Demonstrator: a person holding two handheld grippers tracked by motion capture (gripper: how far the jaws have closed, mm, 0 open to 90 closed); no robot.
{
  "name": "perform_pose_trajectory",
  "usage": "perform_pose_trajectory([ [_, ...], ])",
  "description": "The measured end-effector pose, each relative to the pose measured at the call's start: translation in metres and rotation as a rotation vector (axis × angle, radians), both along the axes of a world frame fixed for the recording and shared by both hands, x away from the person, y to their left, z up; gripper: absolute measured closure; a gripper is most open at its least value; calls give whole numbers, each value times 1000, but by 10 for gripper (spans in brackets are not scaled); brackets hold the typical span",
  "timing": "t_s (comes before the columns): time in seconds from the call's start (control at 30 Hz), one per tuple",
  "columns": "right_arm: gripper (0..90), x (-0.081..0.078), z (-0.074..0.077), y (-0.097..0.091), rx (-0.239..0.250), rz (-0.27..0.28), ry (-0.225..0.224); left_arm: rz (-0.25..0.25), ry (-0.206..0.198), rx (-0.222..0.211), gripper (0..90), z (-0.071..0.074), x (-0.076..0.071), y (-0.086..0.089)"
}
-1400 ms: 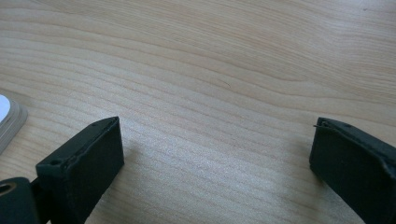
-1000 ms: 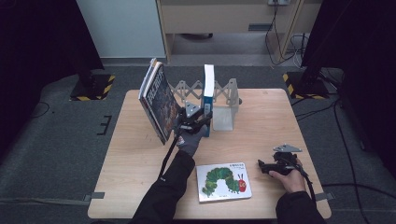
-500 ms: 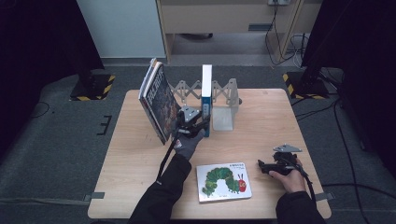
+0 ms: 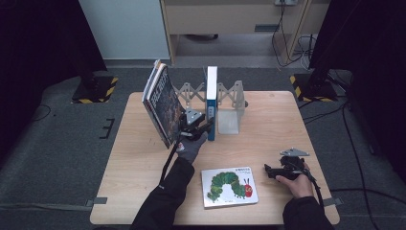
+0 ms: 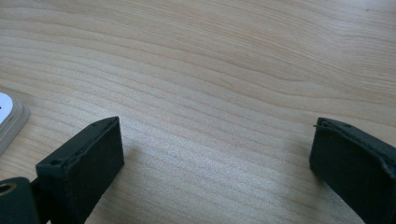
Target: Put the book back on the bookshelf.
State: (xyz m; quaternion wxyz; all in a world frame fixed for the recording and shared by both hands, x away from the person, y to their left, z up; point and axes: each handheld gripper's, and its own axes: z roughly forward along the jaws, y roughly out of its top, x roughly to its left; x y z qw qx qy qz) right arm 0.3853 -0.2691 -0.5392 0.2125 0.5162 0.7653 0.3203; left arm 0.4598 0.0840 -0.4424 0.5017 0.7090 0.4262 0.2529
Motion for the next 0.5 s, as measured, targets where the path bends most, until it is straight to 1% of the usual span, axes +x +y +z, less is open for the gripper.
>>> perform_pose_trajectory([
  [0.13, 33, 0, 0, 0, -1, 0, 0, -5, 7, -5, 585, -1, 1, -4],
  [0.2, 33, 0, 0, 0, 1, 0, 2, 1, 5, 1, 579, -2, 2, -6],
  [0.37, 33, 0, 0, 0, 1, 0, 2, 9, 9, -2, 570, -1, 4, -8],
  [0.43, 33, 0, 0, 0, 1, 0, 2, 12, 17, -11, 569, 0, 5, -8],
  [0.5, 33, 0, 0, 0, 1, 0, 2, 17, 16, -5, 570, 1, 5, -9],
])
